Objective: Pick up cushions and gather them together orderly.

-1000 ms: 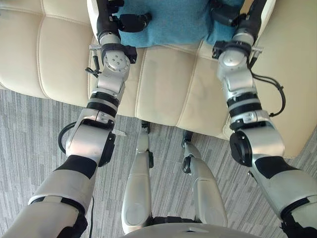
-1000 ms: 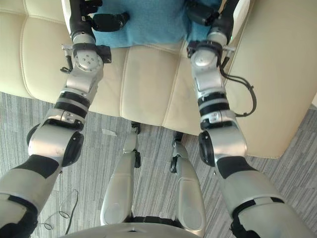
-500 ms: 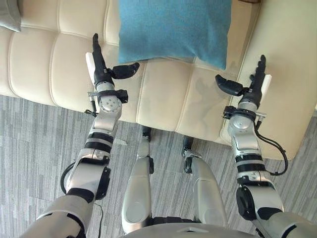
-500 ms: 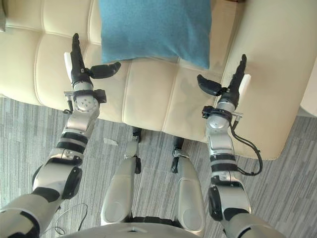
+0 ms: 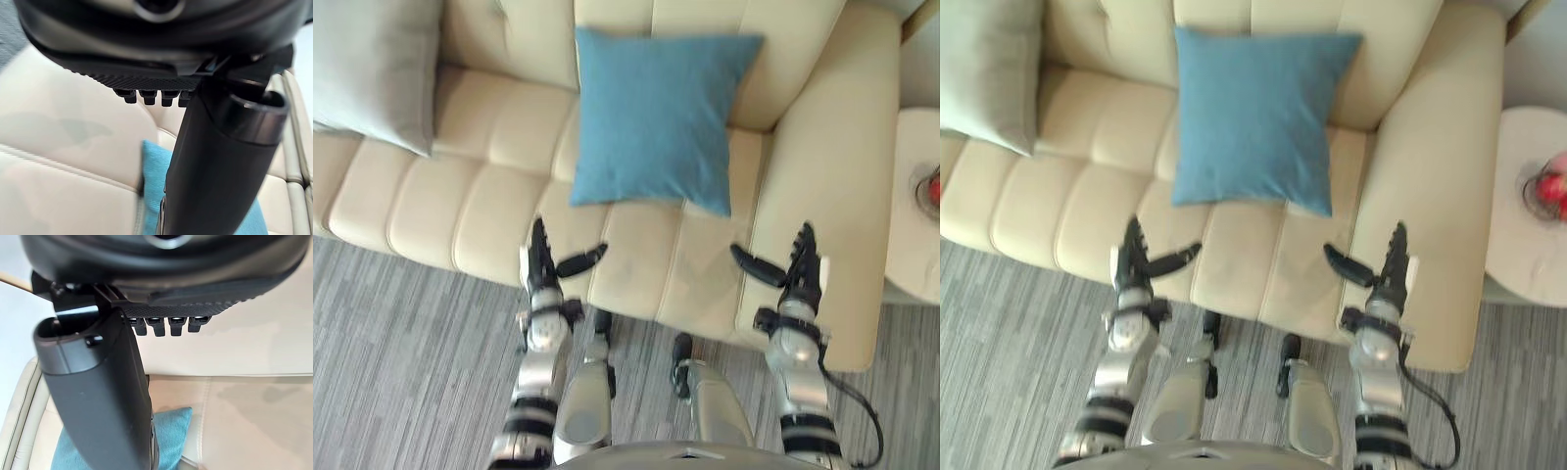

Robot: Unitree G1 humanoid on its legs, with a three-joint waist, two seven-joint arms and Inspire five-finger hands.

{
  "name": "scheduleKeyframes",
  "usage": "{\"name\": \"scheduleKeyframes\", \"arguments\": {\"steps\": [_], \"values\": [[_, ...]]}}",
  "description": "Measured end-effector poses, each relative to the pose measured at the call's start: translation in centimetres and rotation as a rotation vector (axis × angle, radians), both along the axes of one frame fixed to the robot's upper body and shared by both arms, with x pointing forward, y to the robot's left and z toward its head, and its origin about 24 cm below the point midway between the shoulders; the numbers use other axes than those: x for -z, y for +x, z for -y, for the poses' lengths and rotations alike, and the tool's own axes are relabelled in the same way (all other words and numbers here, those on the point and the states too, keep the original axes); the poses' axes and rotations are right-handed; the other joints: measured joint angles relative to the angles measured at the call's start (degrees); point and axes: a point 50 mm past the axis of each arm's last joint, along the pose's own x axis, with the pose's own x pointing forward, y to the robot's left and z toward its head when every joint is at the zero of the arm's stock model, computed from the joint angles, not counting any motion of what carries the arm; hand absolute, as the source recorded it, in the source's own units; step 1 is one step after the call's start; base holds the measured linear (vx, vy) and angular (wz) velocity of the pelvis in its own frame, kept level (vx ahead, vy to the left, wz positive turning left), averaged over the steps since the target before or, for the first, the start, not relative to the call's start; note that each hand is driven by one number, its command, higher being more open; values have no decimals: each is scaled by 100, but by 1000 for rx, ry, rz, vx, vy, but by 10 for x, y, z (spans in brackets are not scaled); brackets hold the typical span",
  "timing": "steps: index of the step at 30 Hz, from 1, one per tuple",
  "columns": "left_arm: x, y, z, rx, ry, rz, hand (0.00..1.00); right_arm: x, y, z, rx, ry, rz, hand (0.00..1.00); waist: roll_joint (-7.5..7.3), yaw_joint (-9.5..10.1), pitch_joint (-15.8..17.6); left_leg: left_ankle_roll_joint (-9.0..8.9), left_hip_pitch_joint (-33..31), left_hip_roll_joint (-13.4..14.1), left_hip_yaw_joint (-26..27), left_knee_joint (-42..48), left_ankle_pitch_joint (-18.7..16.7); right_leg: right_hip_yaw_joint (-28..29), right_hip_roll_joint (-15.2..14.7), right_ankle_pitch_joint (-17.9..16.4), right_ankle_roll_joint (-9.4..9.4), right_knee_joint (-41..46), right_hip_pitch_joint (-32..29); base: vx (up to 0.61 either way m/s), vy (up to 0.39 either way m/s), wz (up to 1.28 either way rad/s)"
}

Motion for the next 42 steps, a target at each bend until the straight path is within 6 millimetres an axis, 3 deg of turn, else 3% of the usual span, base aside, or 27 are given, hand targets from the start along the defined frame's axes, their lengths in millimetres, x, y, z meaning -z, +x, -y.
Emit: {"name": "scheduleKeyframes", "arguments": {"steps": [4,9,14,17,19,24,29,32,33,34,36,37,38,40,41,42], "values": [[51,-47,-9,-3,-31,-238,100,42,-30,-17,-84,75,-181,100,-32,-17,-512,-16,523,-56,84,0,-180,2,-43,-66,34,-263,635,70,19,-3],[89,-82,-14,11,-36,-459,100,82,-54,-31,-135,154,-369,100,-55,-42,-997,-54,870,-69,113,-2,-273,-61,-31,-28,89,-676,1177,56,17,2],[112,-110,-17,31,-25,-623,100,113,-76,-36,-146,204,-538,100,-74,-66,-1198,-74,1109,-73,114,-26,-352,-66,0,57,124,-1000,1536,3,2,-1],[122,-125,-21,45,-15,-708,100,133,-99,-36,-134,231,-677,100,-85,-81,-1228,-75,1266,-93,129,-33,-407,-24,7,104,137,-1167,1752,14,15,-4],[123,-127,-25,47,-6,-726,100,141,-110,-33,-114,241,-737,100,-83,-78,-1228,-68,1371,-109,199,-32,-446,50,12,146,148,-1241,1862,16,29,-16],[126,-127,-27,78,11,-753,100,145,-115,-23,-101,218,-792,100,-98,-113,-1207,-66,1520,-113,505,-33,-498,368,40,285,186,-1353,1890,-6,29,-35],[123,-109,-24,104,24,-722,100,141,-94,-26,-109,226,-756,100,-196,-79,-926,-16,1419,20,1083,8,-507,871,112,619,282,-1278,1463,-74,49,-58],[118,-94,-22,116,31,-683,100,138,-84,-35,-130,227,-729,100,-226,-59,-849,126,942,232,1211,562,-686,740,182,921,368,-944,977,-145,15,-36],[116,-90,-23,112,32,-661,100,137,-83,-39,-135,236,-725,100,-180,-41,-759,198,804,353,1226,796,-812,398,112,558,136,-85,766,-182,-16,-7],[114,-87,-21,118,33,-648,100,138,-85,-41,-145,233,-734,100,-223,-47,-753,229,773,351,1187,953,-872,194,-54,220,62,931,643,-189,-56,3],[109,-81,-23,115,46,-611,100,140,-89,-45,-153,239,-743,100,-322,-27,-818,252,559,341,1027,1328,-974,168,-290,25,195,2415,659,-105,-139,33],[104,-76,-28,109,61,-586,100,139,-86,-47,-163,237,-735,100,-462,-1,-910,214,287,294,951,1624,-944,247,-393,251,355,2708,749,-106,-242,33],[104,-75,-29,107,63,-582,100,139,-86,-47,-164,237,-735,100,-501,8,-939,193,191,298,926,1708,-930,284,-392,130,478,2624,796,-136,-234,17],[104,-75,-23,105,48,-581,100,136,-80,-39,-147,214,-719,100,-322,159,-898,170,43,400,901,1854,-846,268,-157,-274,593,2035,1054,-148,-163,5],[107,-81,-17,109,33,-597,100,136,-81,-37,-132,210,-722,100,-342,245,-921,123,24,397,914,1851,-766,238,-150,-647,478,1689,1284,-168,-185,7],[108,-82,-16,112,29,-599,100,136,-81,-36,-127,210,-720,100,-360,256,-926,105,1,381,916,1868,-751,235,-150,-743,439,1616,1311,-228,-229,12]]}}
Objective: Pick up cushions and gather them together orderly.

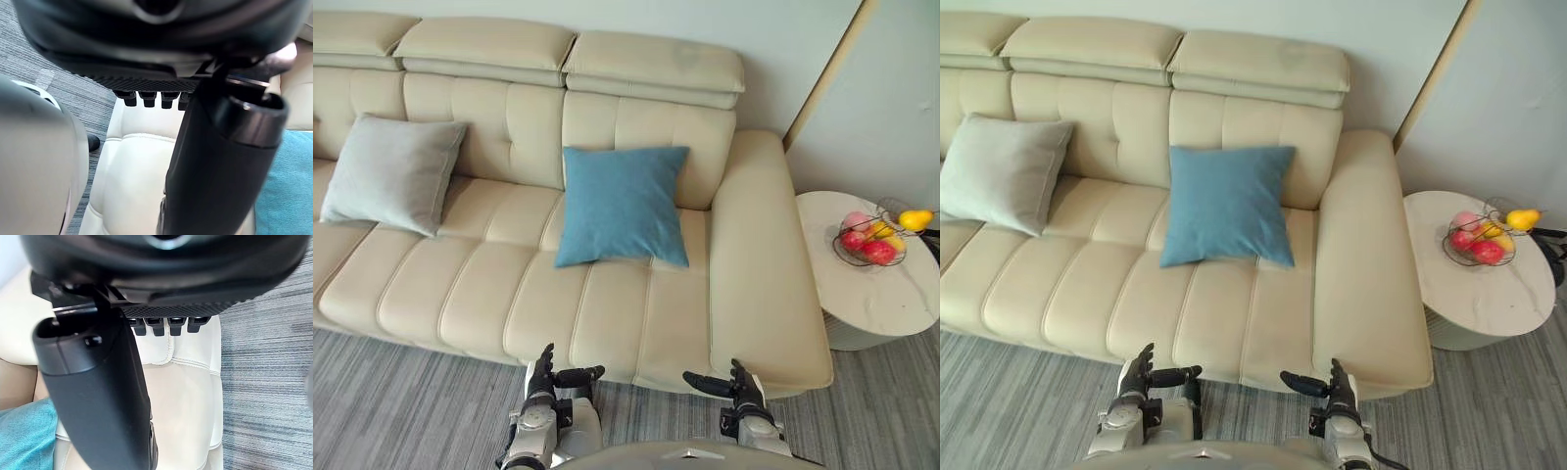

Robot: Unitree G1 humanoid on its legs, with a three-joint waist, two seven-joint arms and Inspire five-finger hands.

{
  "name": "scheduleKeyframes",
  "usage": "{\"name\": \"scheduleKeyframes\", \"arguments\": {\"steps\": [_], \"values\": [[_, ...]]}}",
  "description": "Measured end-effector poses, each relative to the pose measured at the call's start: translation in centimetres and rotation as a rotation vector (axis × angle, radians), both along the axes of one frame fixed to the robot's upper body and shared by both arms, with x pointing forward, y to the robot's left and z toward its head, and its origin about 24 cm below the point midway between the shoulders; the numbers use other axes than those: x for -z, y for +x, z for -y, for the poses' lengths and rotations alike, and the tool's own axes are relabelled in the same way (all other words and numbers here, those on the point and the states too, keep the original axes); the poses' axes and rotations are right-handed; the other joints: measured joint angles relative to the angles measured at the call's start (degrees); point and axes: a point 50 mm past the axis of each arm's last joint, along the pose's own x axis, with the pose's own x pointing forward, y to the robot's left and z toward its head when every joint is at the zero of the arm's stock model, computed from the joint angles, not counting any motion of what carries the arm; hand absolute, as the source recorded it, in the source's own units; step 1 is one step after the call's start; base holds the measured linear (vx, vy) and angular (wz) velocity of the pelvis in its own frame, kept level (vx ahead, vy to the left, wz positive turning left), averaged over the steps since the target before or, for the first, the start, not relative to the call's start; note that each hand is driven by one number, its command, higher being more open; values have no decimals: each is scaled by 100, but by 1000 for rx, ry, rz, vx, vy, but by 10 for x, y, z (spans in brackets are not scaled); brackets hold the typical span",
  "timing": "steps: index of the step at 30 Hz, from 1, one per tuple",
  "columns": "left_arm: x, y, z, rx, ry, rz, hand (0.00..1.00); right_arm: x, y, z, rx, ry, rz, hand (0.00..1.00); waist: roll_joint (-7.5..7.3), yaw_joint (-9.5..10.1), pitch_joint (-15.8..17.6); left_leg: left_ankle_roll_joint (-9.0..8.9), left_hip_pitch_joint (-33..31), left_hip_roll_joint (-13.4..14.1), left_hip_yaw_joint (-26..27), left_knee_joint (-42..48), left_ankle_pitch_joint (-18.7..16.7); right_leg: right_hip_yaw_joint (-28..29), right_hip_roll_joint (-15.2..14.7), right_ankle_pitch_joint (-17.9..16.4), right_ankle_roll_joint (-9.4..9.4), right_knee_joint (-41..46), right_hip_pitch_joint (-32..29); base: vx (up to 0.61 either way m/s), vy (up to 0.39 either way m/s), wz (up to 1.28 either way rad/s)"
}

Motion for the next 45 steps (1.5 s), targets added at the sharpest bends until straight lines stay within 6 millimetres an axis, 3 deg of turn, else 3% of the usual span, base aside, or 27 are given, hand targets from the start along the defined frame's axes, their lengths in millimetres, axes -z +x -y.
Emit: {"name": "scheduleKeyframes", "arguments": {"steps": [1,2,4,5,6,7,8,10,12,15,19,22,28,29,45], "values": [[-1,3,2,10,-1,7,100,-3,7,2,-2,-11,24,100,26,12,-18,-53,-276,27,-49,90,127,-7,91,-350,-188,-380,25,-165,-161,8],[-1,4,3,9,-3,7,100,-5,10,2,-4,-14,36,100,71,25,-19,-81,-357,53,-81,87,184,-30,152,-386,-227,-530,37,-249,-139,9],[1,2,6,13,-12,-4,100,-10,20,3,-6,-25,73,100,300,23,111,-153,-419,184,-209,-57,451,-155,409,-395,-261,-1091,290,-222,-96,22],[1,3,11,32,-21,-6,100,-10,20,5,-1,-34,74,100,442,-15,175,-159,-410,254,-301,-205,709,-340,548,-323,-376,-1176,375,-329,-80,67],[1,4,15,53,-25,-4,100,-8,13,5,1,-40,51,100,485,-16,181,-235,-372,261,-352,-560,1133,-545,594,-278,-450,-1184,354,-329,-80,77],[1,6,17,60,-29,0,100,-6,10,5,1,-40,42,100,477,-27,183,-283,-379,245,-365,-676,1232,-679,593,-237,-526,-1207,333,-345,-49,68],[-1,10,17,60,-29,12,100,-5,9,2,2,-31,29,100,466,-15,223,-327,-418,253,-340,-354,820,-867,560,-194,-691,-1206,274,-226,-17,36],[-2,12,14,56,-21,15,100,-2,6,2,22,-20,12,100,336,-22,265,-172,-510,93,-475,791,-96,-981,323,-105,-742,-1135,113,-218,21,13],[-1,10,14,52,-23,5,100,2,-3,5,31,-22,-23,100,337,-75,263,-145,-369,117,-638,1759,-940,-980,184,22,-650,-1121,76,-151,153,6],[4,4,19,47,-41,-26,100,5,-10,7,43,-16,-56,100,456,-144,191,-257,38,177,-789,1603,-1669,-914,159,147,-429,-1127,12,-122,223,4],[8,-9,1,60,23,-79,100,11,-19,-12,56,59,-88,100,120,-181,-85,-44,348,-166,-479,909,-1341,-645,-17,574,-237,-1835,158,-80,195,-17],[13,-17,2,59,19,-115,100,14,-30,-5,135,73,-113,100,126,-193,-263,23,687,-427,-383,376,-1152,-550,-139,844,-190,-2325,433,-12,119,0],[21,-36,-4,2,10,-180,100,17,-39,4,225,77,-137,100,148,-213,-451,71,1119,-603,-202,-319,-843,-362,-181,1027,-161,-2715,602,26,14,-14],[26,-45,-12,-40,4,-240,100,24,-61,25,315,56,-237,100,182,-368,-244,13,2194,-741,-506,-1862,-199,-61,-8,1088,-391,-3227,1181,0,0,0],[27,-46,-10,-77,-22,-235,100,23,-58,25,287,53,-222,100,227,-381,-135,10,2272,-701,-300,-1865,-203,48,-11,1089,-388,-3061,1112,-3,0,-5]]}}
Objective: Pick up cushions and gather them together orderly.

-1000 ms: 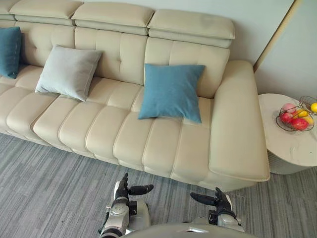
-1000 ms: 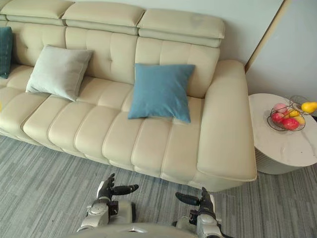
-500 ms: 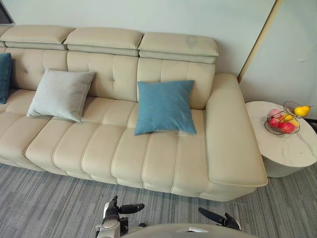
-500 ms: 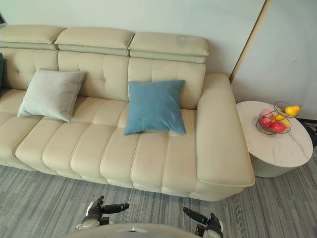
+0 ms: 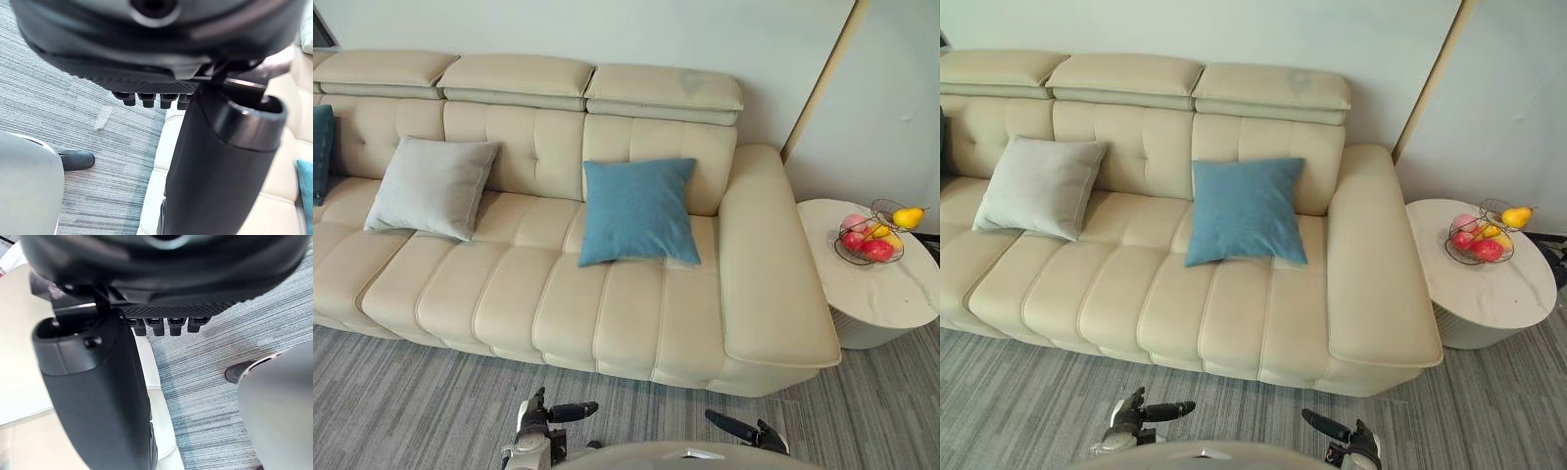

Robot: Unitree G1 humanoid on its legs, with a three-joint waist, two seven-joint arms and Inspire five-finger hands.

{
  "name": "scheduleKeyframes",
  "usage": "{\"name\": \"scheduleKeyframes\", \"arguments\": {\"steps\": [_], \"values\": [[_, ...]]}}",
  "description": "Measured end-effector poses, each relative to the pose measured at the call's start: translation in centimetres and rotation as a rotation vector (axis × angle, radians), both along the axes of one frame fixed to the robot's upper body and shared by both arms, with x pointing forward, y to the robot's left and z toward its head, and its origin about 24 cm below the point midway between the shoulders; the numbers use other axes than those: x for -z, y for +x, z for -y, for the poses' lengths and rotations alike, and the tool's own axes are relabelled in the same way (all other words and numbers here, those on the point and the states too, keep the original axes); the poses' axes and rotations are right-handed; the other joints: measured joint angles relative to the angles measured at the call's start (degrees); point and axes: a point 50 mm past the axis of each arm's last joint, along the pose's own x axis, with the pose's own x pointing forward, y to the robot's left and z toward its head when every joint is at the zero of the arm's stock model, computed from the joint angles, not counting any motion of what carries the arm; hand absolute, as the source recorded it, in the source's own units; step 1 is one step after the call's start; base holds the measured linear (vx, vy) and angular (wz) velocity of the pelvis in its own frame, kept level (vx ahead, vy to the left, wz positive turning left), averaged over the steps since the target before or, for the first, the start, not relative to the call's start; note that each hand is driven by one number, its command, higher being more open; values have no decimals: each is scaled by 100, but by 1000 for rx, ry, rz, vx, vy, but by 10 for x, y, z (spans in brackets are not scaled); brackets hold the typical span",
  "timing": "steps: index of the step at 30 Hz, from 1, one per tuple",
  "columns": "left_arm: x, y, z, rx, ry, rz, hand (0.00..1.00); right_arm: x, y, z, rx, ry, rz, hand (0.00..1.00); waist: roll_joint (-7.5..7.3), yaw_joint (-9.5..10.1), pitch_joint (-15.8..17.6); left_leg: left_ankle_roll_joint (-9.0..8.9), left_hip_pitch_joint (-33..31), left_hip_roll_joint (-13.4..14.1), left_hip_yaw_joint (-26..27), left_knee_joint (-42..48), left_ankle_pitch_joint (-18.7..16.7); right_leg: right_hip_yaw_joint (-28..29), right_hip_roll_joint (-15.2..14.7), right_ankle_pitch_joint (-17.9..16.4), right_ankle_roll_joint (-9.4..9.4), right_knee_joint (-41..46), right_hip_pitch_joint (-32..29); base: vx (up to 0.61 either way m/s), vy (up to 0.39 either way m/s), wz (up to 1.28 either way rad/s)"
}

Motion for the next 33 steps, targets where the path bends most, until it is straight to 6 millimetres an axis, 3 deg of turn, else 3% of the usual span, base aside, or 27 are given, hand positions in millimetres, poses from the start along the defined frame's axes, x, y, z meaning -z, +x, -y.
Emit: {"name": "scheduleKeyframes", "arguments": {"steps": [6,11,14,16,18,19,20,22,23,24,25,26,28,29,30,31,33], "values": [[1,1,6,-33,-35,8,100,-3,8,-2,-73,-20,25,100,76,-6,71,-28,119,105,456,-6,-20,329,61,33,64,65,-121,-82,-10,-36],[2,-1,8,-72,-54,1,100,-5,11,-5,-99,-22,41,100,103,-12,65,-199,308,385,1162,10,-126,943,334,70,84,137,-330,-53,-42,-63],[1,-1,5,-87,-56,3,100,-5,14,-8,-96,-17,52,100,57,11,100,-302,198,539,1419,520,-400,1427,524,80,48,324,-579,18,-95,-93],[1,0,3,-111,-54,8,100,-6,14,-8,-98,-19,52,100,29,-6,110,-50,-102,622,842,1190,-677,1850,616,84,26,504,-827,73,-128,-101],[1,1,7,-112,-64,9,100,-7,16,-3,-103,-33,55,100,104,-14,121,-107,-204,698,703,1436,-890,2081,718,100,31,598,-974,42,-21,-97],[1,2,11,-110,-74,11,100,-8,20,-3,-125,-39,63,100,205,-39,132,-176,-176,798,900,1537,-1126,2293,874,133,71,741,-1162,9,38,-87],[1,3,11,-110,-73,13,100,-8,21,-3,-139,-41,65,100,202,-39,133,-184,-170,808,975,1555,-1156,2357,900,145,90,791,-1220,-25,67,-125],[0,6,7,-108,-64,19,100,-11,31,-7,-185,-46,95,100,133,-23,182,-185,-88,869,1679,1581,-1226,2427,1077,417,190,1029,-1640,-59,43,-128],[0,6,7,-107,-63,19,100,-11,32,-7,-186,-46,96,100,134,-21,183,-184,-87,874,1698,1580,-1226,2421,1078,426,189,1030,-1646,-69,0,-139],[-1,8,5,-96,-55,23,100,-13,40,-9,-192,-46,114,100,115,-2,240,-202,-38,955,2116,1583,-1240,2050,1082,588,87,962,-1815,-84,-19,-143],[-2,11,3,-64,-39,26,100,-14,44,-11,-192,-41,126,100,56,-24,322,-221,36,935,2517,1591,-1250,807,754,381,-257,1091,-2006,-75,-10,-166],[-2,13,4,-48,-37,29,100,-14,41,-9,-186,-46,119,100,67,-50,341,-222,109,935,2715,1575,-1250,5,484,257,-433,1263,-2050,-51,18,-114],[-3,14,7,-18,-36,31,100,-13,38,-5,-171,-57,110,100,127,-65,338,-263,320,973,3095,1493,-1228,-1558,-88,98,-628,1565,-1972,27,28,-88],[-2,10,7,-20,-36,21,100,-13,37,-4,-177,-61,105,100,139,-71,341,-339,452,975,3298,1406,-1184,-2210,-322,66,-584,1660,-1896,69,-7,-90],[-1,8,7,-20,-37,14,100,-13,38,-3,-182,-62,106,100,161,-86,342,-379,500,995,3354,1363,-1159,-2337,-330,53,-570,1659,-1893,90,-64,-85],[0,7,8,11,-31,5,100,-15,43,1,-188,-79,120,100,209,-172,365,-473,526,1015,3347,1238,-1057,-2343,-130,50,-583,1607,-1929,98,-136,-56],[0,9,13,45,-41,1,100,-16,46,9,-208,-103,111,100,314,-197,384,-459,513,1090,3265,1198,-932,-2081,99,71,-631,1474,-1990,72,-161,-75]]}}
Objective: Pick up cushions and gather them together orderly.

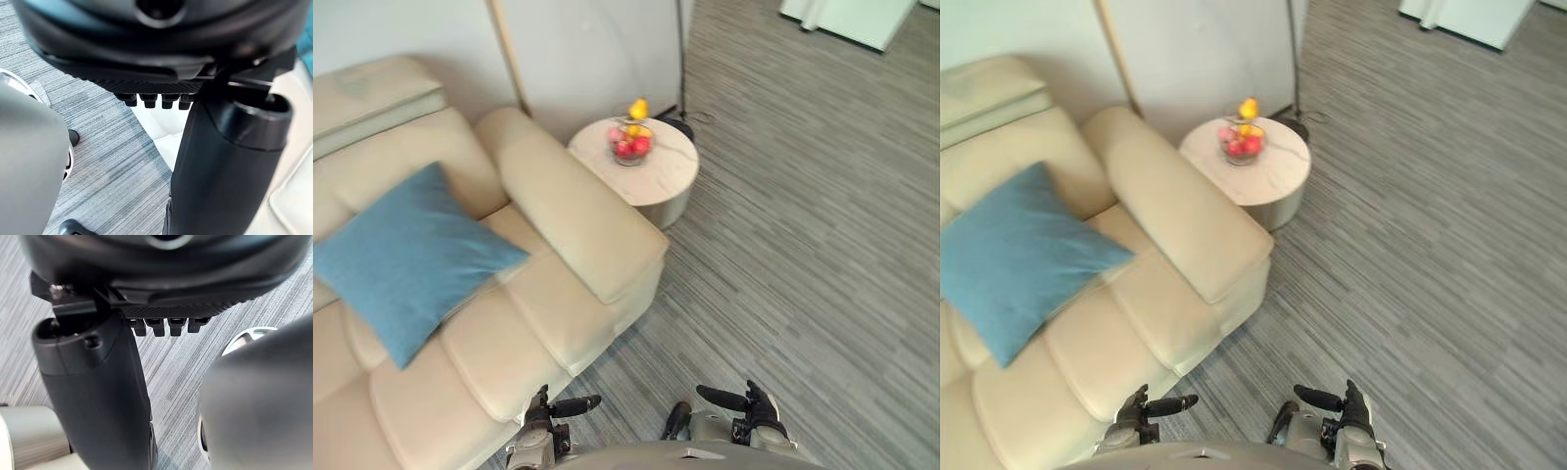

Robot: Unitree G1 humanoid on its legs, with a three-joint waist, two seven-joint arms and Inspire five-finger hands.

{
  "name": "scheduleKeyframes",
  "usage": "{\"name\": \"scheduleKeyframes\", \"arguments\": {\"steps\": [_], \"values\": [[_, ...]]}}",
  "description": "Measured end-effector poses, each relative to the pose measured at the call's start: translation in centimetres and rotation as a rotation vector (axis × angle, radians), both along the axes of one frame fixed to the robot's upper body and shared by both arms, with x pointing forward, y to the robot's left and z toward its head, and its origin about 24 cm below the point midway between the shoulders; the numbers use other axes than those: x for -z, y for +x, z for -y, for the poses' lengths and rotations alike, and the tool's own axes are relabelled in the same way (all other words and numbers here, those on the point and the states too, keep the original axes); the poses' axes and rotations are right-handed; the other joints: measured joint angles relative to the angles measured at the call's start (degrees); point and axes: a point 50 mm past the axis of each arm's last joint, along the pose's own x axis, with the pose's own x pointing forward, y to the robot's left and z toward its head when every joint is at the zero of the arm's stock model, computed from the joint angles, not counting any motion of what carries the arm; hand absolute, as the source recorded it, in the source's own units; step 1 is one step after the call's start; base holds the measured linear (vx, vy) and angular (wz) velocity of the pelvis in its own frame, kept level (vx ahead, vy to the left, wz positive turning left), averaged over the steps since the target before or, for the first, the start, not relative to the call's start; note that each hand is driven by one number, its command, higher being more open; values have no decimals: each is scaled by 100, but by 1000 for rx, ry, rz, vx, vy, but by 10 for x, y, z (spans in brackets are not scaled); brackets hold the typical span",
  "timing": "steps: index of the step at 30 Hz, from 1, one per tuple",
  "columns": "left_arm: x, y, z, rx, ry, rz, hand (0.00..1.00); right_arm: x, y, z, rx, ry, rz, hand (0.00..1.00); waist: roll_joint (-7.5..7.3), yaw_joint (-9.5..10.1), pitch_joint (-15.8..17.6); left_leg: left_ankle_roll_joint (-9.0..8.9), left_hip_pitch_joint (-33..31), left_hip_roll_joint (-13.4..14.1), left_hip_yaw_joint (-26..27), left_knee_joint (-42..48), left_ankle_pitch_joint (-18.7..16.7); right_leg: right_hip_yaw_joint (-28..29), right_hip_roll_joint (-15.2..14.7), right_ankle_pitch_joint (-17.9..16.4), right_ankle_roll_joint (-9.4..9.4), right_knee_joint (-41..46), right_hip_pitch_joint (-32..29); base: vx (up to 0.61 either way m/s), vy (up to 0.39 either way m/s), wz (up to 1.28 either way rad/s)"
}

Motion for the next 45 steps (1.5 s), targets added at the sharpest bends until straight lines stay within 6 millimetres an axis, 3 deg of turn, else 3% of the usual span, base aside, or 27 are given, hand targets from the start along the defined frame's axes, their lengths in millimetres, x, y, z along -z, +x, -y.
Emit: {"name": "scheduleKeyframes", "arguments": {"steps": [2,4,6,7,9,10,12,16,17,18,19,20,21,24,26,28,29,30,31,34,37,38,40,42,43,44,45], "values": [[0,1,3,22,-2,-3,100,0,0,4,-1,-7,-11,100,45,-21,3,21,17,120,-14,240,85,192,157,-47,-47,-50,-1,74,-175,-71],[0,2,1,31,0,-1,100,1,-3,6,10,-12,-23,100,44,-41,17,56,-251,638,-205,1613,99,493,404,-104,-125,-172,157,104,-208,-69],[-1,4,-1,9,-1,9,100,2,-4,4,11,-8,-29,100,44,-37,59,514,-715,1057,-824,3091,-33,817,666,-125,-247,-276,347,138,-237,-94],[-2,6,0,2,-1,23,100,1,-3,4,15,-14,-26,100,107,-20,122,491,-1002,940,-1479,3750,-410,1119,811,-187,-357,-279,497,129,-125,-121],[-3,8,1,-2,-4,36,100,2,-4,4,19,-16,-32,100,83,4,143,378,-1297,596,-2101,3947,-661,1397,889,-197,-370,-299,610,88,29,-110],[-5,11,1,3,-2,50,100,3,-5,4,31,-11,-34,100,68,30,152,347,-1623,206,-2540,3777,-825,1684,921,-198,-365,-350,727,82,51,-101],[-6,14,4,1,-10,63,100,2,-6,4,39,-12,-30,100,62,36,156,338,-1891,27,-2790,3416,-907,1932,972,-196,-328,-418,813,71,59,-95],[-9,20,5,-12,-11,91,100,3,-9,2,45,-10,-39,100,36,213,162,279,-2310,-666,-4237,2149,-900,2698,1069,-259,-171,-377,871,139,128,-101],[-9,20,5,-14,-9,91,100,4,-11,0,41,-6,-46,100,26,251,150,336,-2298,-869,-4738,1768,-830,2989,1088,-349,-32,-227,818,175,199,-125],[-8,18,7,-19,-12,86,100,4,-11,0,42,-4,-48,100,74,249,113,425,-2256,-872,-4865,1560,-721,3175,1159,-462,33,-74,768,188,242,-143],[-6,15,8,-29,-22,74,100,5,-12,-2,43,0,-48,100,173,248,45,308,-2145,-772,-4746,1491,-257,3422,1271,-643,108,177,720,200,267,-100],[-6,14,7,-33,-20,74,100,5,-12,-4,40,5,-49,100,135,248,40,290,-2114,-756,-4643,1515,-264,3500,1268,-697,138,247,711,212,268,-126],[-6,12,-1,-49,-6,66,100,7,-15,-11,9,15,-61,100,-92,249,-90,383,-1953,-793,-4198,1434,-358,3770,1150,-826,273,411,657,268,295,-112],[-4,5,-10,-60,14,41,100,8,-16,-21,6,40,-63,100,-300,262,-225,409,-1608,-806,-3496,1130,-366,3662,916,-848,343,346,593,190,169,-112],[-4,4,-11,-61,15,33,100,8,-16,-23,5,43,-63,100,-323,285,-236,456,-1321,-749,-3058,995,-392,2918,650,-823,388,293,593,170,116,-112],[-3,4,-10,-55,14,31,100,8,-13,-24,6,47,-53,100,-325,300,-237,460,-1026,-701,-2615,893,-395,1409,161,-822,388,302,603,148,23,-109],[-3,5,-6,-18,10,29,100,7,-12,-22,15,44,-43,100,-269,266,-247,460,-851,-629,-2460,837,-395,328,-94,-782,324,328,677,129,-58,-76],[-3,5,-6,-17,10,29,100,7,-12,-22,15,44,-43,100,-268,266,-247,460,-848,-629,-2461,835,-395,320,-95,-781,321,329,676,170,-93,-73],[-2,6,-2,15,3,17,100,7,-14,-15,22,30,-48,100,-160,268,-285,455,-676,-615,-2468,665,-389,228,5,-747,267,292,730,116,-58,-37],[0,4,9,51,-24,7,100,9,-23,-4,30,6,-82,100,47,244,-337,409,-515,-573,-2464,555,-311,491,221,-671,150,9,864,151,-60,-56],[1,1,8,68,-22,-7,100,10,-25,-3,42,11,-96,100,4,256,-294,386,-601,-650,-2541,764,-265,865,257,-528,54,-346,993,78,-66,-64],[1,2,10,75,-25,-4,100,10,-25,-1,50,9,-100,100,40,221,-286,355,-590,-706,-2676,392,-254,983,323,-497,40,-406,1012,-9,-38,-61],[0,5,11,75,-31,7,100,10,-22,-2,52,14,-90,100,98,226,-200,302,-699,-518,-2659,826,-148,1121,516,-507,47,-470,1091,3,-47,-44],[-3,12,2,39,-14,35,100,9,-18,-8,53,28,-68,100,-81,229,-27,364,-1159,-379,-2695,2006,-200,1313,538,-512,37,-498,1174,-31,-85,-32],[-6,15,-4,-7,-9,61,100,8,-18,-11,62,40,-56,100,-61,270,55,605,-1679,-192,-2904,3232,-111,1481,654,-595,-99,-510,1230,-35,-38,-69],[-8,18,-3,-34,-17,82,100,7,-16,-7,74,31,-51,100,-50,316,125,660,-2067,-192,-3311,3881,-432,1714,742,-689,-207,-432,1284,3,5,-88],[-9,18,-2,-38,-17,89,100,7,-16,-7,79,23,-52,100,-19,324,130,616,-2203,-329,-3526,3845,-693,1875,758,-724,-236,-404,1301,63,63,-119]]}}
